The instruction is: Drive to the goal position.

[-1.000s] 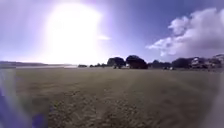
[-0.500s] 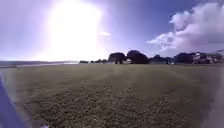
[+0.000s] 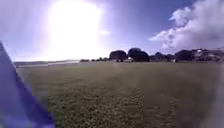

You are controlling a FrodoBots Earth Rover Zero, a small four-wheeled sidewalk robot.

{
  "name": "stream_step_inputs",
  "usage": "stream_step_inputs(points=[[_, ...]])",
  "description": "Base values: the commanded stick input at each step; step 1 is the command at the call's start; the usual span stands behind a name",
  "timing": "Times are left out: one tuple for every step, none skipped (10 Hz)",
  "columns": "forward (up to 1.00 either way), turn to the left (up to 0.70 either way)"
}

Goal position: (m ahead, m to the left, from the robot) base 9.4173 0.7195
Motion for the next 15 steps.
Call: stream_step_inputs(points=[[0.70, 0.00], [0.70, 0.00], [0.70, 0.00], [0.70, 0.00], [0.70, 0.00], [0.70, 0.00], [0.70, 0.00], [0.70, 0.00], [0.70, 0.00], [0.70, 0.00], [0.70, 0.00], [0.70, 0.00], [0.70, 0.00], [0.70, 0.00], [0.70, 0.00]])
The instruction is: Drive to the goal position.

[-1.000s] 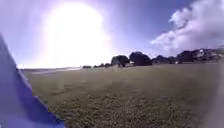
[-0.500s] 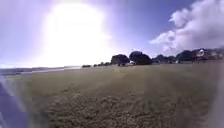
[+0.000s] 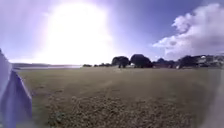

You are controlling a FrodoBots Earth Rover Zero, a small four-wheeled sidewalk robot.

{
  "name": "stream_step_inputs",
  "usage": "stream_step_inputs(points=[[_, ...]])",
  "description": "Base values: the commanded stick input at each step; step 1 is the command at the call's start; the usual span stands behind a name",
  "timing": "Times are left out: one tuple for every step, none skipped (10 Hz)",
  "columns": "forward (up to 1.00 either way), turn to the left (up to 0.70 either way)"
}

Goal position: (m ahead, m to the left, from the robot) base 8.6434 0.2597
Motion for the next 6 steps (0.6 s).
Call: stream_step_inputs(points=[[0.70, 0.00], [0.70, 0.00], [0.70, 0.00], [0.70, 0.00], [0.70, 0.00], [0.70, 0.00]])
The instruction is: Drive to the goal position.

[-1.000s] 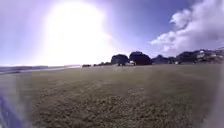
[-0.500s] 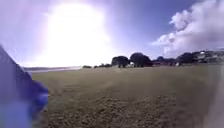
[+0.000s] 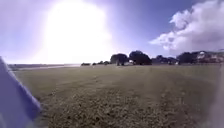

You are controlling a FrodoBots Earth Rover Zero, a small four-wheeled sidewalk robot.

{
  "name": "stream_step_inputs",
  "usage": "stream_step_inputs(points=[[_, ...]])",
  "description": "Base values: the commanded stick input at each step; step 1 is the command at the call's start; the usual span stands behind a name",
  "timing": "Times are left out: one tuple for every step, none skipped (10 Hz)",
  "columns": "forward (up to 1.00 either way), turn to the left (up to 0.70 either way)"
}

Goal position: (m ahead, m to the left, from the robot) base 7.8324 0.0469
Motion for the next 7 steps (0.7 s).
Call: stream_step_inputs(points=[[0.70, 0.00], [0.70, 0.00], [0.70, 0.00], [0.70, 0.00], [0.70, 0.00], [0.70, 0.00], [0.70, 0.00]])
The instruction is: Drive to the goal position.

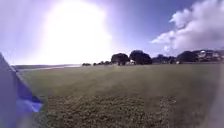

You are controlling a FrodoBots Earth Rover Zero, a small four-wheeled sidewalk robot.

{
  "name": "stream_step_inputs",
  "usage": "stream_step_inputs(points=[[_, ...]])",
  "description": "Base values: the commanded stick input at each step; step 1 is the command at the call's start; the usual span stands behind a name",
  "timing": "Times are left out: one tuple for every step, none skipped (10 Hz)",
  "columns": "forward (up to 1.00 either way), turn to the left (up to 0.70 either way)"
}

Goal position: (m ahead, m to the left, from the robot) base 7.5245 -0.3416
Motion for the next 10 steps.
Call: stream_step_inputs(points=[[0.70, 0.00], [0.70, 0.00], [0.70, 0.00], [0.70, 0.00], [0.70, 0.00], [0.70, 0.00], [0.70, 0.00], [0.70, 0.00], [0.70, 0.00], [0.70, 0.00]])
